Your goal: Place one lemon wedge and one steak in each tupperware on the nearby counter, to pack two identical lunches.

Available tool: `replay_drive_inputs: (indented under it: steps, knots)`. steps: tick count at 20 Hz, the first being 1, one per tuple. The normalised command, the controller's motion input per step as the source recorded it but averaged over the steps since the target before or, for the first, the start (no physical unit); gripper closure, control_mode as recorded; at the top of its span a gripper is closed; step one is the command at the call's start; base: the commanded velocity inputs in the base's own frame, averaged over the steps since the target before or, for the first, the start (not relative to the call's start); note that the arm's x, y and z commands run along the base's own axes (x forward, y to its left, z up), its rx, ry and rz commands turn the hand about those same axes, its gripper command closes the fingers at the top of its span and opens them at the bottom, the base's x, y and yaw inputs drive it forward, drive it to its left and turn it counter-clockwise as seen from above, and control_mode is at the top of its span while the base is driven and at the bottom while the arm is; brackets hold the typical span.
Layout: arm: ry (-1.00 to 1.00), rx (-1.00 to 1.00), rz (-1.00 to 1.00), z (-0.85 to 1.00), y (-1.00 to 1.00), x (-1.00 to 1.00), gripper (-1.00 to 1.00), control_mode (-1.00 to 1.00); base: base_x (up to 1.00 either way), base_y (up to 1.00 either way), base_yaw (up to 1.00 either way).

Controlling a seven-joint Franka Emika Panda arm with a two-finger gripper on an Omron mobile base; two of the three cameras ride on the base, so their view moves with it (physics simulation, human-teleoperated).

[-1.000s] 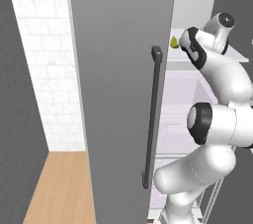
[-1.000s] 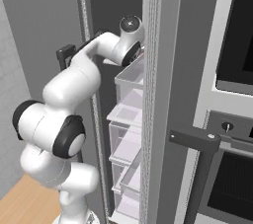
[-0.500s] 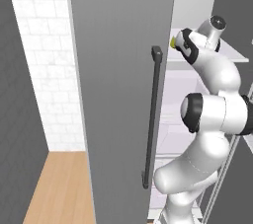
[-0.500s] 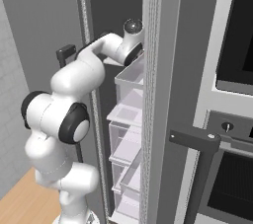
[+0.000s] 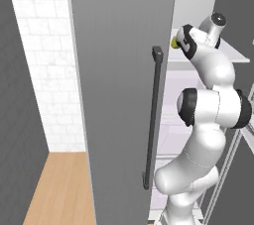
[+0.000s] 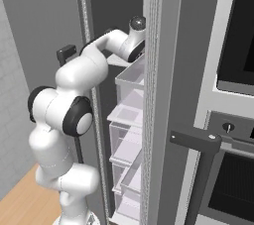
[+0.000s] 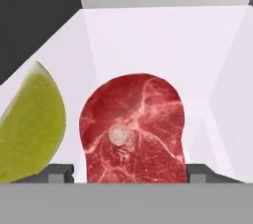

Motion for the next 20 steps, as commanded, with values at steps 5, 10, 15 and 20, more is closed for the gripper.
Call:
replay_drive_inputs:
  steps: [5, 10, 15, 20]
  knots:
    - [0.00, 0.00, 0.00, -0.11, -0.06, 0.00, 1.00, -1.00, 0.00, 0.00, 0.00]
    - [-0.01, 0.00, 0.00, -0.01, -0.01, -0.30, 1.00, -1.00, 0.00, 0.00, 0.00]
    - [-0.03, 0.00, 0.00, 0.00, 0.05, -0.80, 1.00, -1.00, 0.00, 0.00, 0.00]
    - [-0.03, 0.00, -0.01, 0.08, 0.20, -1.00, 1.00, -1.00, 0.00, 0.00, 0.00]
